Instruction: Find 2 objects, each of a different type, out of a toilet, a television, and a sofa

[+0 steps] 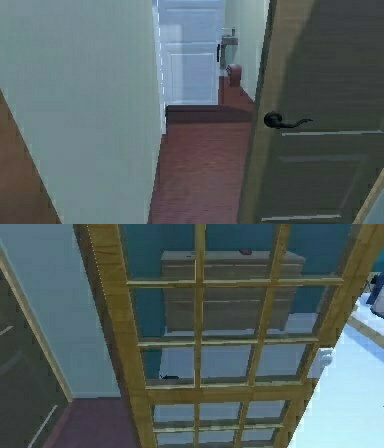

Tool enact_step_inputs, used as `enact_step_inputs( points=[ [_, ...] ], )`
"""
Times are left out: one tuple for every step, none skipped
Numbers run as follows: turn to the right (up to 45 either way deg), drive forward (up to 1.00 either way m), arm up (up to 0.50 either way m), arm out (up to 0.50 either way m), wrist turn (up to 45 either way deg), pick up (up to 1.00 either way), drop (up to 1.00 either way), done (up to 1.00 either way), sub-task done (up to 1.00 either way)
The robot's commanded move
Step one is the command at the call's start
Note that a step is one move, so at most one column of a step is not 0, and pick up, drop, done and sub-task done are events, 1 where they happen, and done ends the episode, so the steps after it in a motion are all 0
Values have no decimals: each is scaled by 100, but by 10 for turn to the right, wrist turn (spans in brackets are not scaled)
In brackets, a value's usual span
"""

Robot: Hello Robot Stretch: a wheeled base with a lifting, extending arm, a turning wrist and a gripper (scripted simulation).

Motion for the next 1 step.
enact_step_inputs(
  points=[
    [450, 0, 0, 0, 0, 0, 0, 0, 0]
  ],
)
